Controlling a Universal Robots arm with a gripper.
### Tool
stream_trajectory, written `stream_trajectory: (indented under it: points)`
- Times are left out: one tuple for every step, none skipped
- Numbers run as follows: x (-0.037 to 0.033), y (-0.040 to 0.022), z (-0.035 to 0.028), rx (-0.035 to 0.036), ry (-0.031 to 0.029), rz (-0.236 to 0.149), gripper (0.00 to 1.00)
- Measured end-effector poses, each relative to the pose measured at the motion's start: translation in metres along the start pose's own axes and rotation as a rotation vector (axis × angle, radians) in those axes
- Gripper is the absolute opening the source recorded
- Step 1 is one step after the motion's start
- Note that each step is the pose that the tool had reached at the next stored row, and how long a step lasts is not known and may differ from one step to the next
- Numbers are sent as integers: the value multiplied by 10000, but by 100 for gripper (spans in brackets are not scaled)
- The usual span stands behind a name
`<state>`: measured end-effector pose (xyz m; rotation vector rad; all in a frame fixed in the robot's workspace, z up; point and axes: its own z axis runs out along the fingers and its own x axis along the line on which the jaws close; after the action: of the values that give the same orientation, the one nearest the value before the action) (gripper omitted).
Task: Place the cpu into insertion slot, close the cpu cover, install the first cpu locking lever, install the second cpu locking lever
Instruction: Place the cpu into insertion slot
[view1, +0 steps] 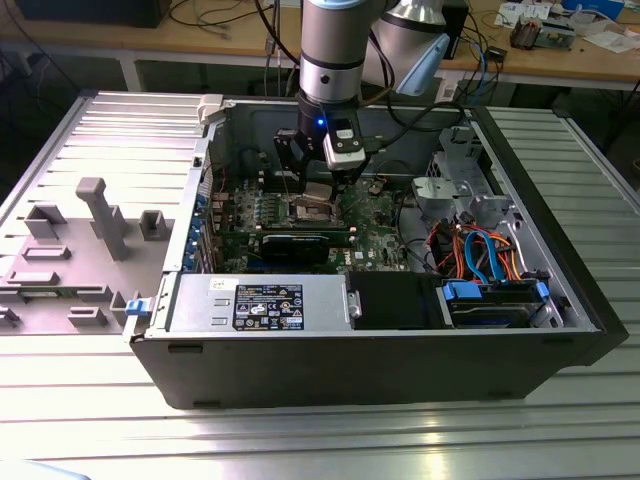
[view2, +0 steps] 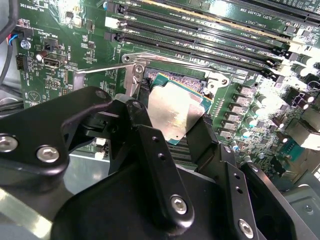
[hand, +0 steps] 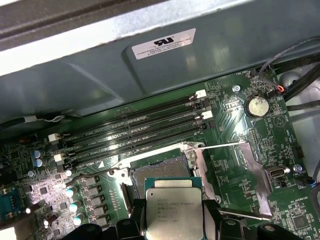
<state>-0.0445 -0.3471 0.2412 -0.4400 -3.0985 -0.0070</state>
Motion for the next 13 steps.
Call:
stream_trajectory:
  points:
    - [0,0,0,1,0,3,55]
    - [0,0,1,3,0,10,55]
    - [0,0,1,6,-1,21,55]
    - [0,0,1,7,-2,25,55]
    - [0,0,2,9,-2,29,55]
    - [0,0,2,10,-3,34,55]
    - [0,0,3,12,-3,39,55]
    - [0,0,3,14,-4,44,55]
    - [0,0,3,15,-4,46,55]
    - [0,0,4,18,-5,57,55]
    - [0,0,4,21,-6,66,55]
    - [0,0,4,22,-6,68,55]
    - [0,0,5,23,-7,70,55]
